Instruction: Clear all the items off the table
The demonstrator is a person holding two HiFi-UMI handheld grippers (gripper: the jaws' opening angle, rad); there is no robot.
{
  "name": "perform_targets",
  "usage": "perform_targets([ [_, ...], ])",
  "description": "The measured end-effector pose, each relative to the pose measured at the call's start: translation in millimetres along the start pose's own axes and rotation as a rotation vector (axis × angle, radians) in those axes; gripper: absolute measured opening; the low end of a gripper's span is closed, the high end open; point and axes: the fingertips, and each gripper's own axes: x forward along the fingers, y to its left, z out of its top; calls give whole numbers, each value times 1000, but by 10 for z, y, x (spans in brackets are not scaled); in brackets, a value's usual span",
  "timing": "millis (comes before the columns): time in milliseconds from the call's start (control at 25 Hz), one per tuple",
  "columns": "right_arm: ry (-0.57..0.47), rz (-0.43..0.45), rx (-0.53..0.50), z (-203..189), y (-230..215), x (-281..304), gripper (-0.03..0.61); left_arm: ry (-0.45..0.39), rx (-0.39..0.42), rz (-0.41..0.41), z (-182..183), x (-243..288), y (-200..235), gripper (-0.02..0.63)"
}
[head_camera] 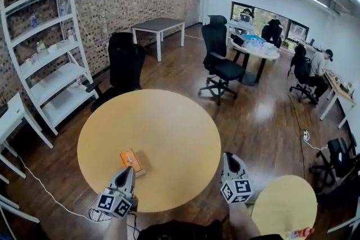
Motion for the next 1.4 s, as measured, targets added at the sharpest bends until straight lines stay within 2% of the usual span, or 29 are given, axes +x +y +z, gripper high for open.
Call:
perform_targets([
  [160,16,151,-14,-24,922,581,5,-23,18,177,231,-513,755,-9],
  [280,54,254,-33,-98,1449,840,5,-42,14,264,340,-774,1039,-9],
  [680,160,508,-27,-429,2183,1510,5,-58,0,484,296,-1173,1231,-9],
  [880,183,587,-2,-528,2654,1663,6,-29,61,580,468,-1497,1289,-9],
  [1000,229,631,0,-738,2941,1658,62,-34,67,626,482,-1702,1313,-9],
  [1120,292,659,-9,-937,3207,1638,152,-20,67,648,452,-1844,1366,-9],
  [1280,369,665,-35,-1155,3460,1618,169,-16,56,653,459,-1957,1474,-9],
  [1360,423,657,-48,-1305,3566,1673,242,-10,49,647,453,-1978,1558,-9],
  [1400,455,653,-52,-1396,3618,1699,245,-4,46,644,444,-1990,1600,-9],
])
